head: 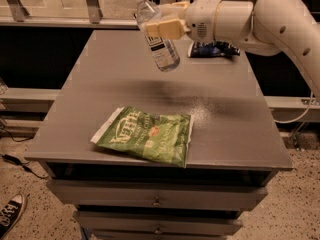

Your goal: Place blue plastic bottle upright

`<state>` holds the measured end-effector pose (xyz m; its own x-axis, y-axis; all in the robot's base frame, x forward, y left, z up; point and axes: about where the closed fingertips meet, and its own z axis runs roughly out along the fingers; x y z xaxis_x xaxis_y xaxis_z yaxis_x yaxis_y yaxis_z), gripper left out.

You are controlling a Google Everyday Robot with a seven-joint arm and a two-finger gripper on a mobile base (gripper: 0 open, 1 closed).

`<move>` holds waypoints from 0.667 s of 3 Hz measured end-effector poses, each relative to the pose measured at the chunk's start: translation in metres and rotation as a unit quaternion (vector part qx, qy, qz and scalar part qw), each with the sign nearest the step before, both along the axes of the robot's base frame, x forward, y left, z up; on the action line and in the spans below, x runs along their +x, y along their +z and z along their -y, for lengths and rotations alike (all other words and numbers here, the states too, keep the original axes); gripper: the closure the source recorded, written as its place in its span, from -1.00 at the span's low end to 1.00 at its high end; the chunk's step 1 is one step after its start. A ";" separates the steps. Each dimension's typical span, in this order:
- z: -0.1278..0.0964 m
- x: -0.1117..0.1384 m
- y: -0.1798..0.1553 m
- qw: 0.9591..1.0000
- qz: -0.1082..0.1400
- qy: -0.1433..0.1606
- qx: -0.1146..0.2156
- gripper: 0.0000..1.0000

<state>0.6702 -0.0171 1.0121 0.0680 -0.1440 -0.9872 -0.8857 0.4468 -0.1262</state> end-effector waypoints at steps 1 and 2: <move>0.020 -0.002 -0.015 1.000 0.015 -0.006 0.027 1.00; 0.035 -0.003 -0.033 0.999 0.017 -0.011 0.049 1.00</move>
Offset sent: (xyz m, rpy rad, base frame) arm -0.0033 -0.0610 -0.0585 0.1553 -0.0348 -0.0461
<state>0.6671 -0.0521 0.9789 0.0991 -0.0480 -0.9939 -0.8715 0.4780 -0.1100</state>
